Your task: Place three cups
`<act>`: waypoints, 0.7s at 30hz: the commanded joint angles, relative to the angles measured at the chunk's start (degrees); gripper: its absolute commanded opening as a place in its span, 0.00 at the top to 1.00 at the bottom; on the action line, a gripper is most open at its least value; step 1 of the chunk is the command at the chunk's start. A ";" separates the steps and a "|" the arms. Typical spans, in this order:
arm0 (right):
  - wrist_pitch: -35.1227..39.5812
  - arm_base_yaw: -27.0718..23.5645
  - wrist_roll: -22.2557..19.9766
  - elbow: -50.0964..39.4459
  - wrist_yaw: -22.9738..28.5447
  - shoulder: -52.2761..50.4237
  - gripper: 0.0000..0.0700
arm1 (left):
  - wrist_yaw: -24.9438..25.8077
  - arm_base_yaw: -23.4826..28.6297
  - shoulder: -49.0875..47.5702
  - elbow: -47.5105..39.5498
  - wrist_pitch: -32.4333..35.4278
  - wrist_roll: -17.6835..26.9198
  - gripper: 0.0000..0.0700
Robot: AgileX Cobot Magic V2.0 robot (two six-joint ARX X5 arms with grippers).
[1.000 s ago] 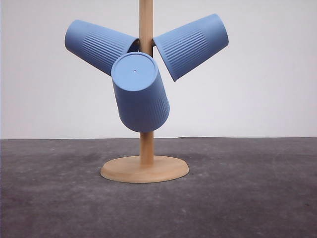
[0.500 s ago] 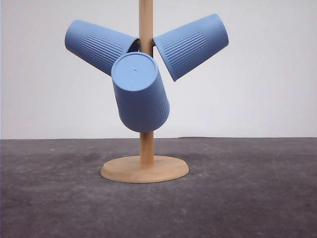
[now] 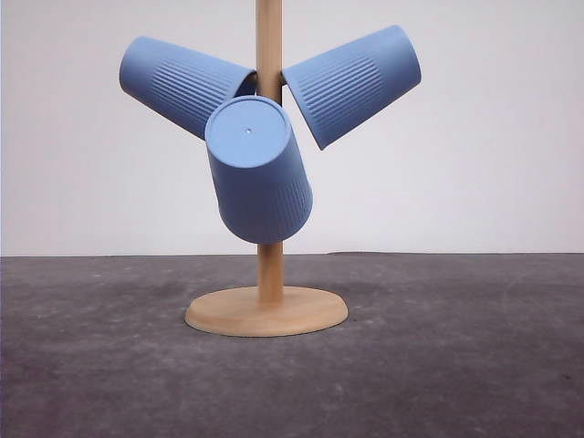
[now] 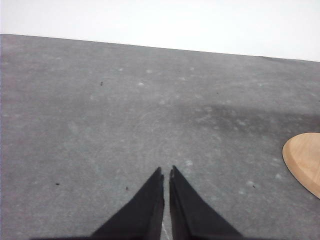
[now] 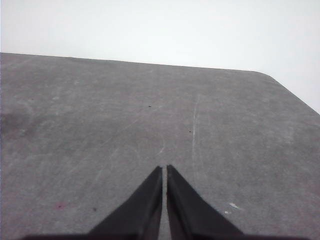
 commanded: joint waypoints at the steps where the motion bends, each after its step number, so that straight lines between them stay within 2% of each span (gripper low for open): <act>1: 0.63 0.04 0.66 -0.20 0.17 0.07 0.98 | -0.11 0.07 -0.07 -0.76 -0.24 -0.07 1.00; 21: 0.61 0.04 0.66 -0.20 0.17 0.07 0.98 | -0.11 0.07 -0.07 -0.76 -0.24 -0.07 1.00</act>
